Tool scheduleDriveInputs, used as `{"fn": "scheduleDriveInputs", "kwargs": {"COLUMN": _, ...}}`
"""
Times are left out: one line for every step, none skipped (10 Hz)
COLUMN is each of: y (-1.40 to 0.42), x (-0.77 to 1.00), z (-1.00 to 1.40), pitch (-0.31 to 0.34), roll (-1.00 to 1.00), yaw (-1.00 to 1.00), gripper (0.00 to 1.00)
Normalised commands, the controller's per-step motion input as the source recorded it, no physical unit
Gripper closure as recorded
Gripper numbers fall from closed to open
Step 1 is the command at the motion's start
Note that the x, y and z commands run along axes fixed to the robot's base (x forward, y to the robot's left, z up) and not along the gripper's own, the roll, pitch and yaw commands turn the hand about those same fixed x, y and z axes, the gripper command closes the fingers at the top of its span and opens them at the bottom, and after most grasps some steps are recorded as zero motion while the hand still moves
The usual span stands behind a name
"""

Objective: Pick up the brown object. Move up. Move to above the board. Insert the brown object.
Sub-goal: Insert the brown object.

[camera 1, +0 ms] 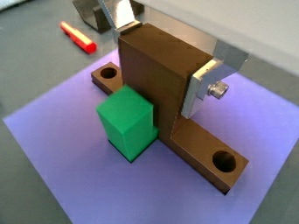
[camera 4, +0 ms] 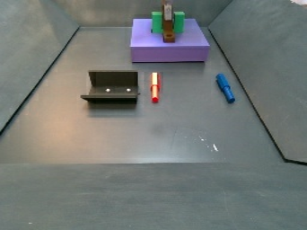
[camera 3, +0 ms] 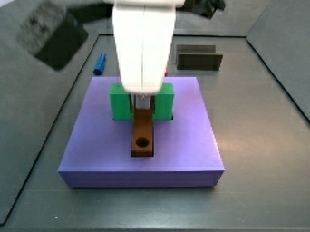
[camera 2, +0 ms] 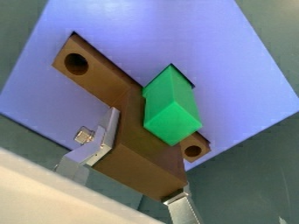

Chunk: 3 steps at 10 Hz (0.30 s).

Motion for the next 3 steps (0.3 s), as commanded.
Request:
{"fn": "scheduleDriveInputs", "kwargs": {"y": -0.02, "x": -0.02, "z": -0.62, "pitch": -0.12, "roll": 0.0, "yaw": 0.04, "gripper": 1.0}}
{"fn": "scheduleDriveInputs", "kwargs": {"y": -0.02, "x": -0.01, "z": -0.63, "pitch": -0.119, "roll": 0.0, "yaw": 0.03, "gripper": 1.0}}
{"fn": "scheduleDriveInputs", "kwargs": {"y": 0.0, "x": 0.0, "z": 0.0, "pitch": 0.0, "roll": 0.0, "yaw": 0.0, "gripper": 1.0}}
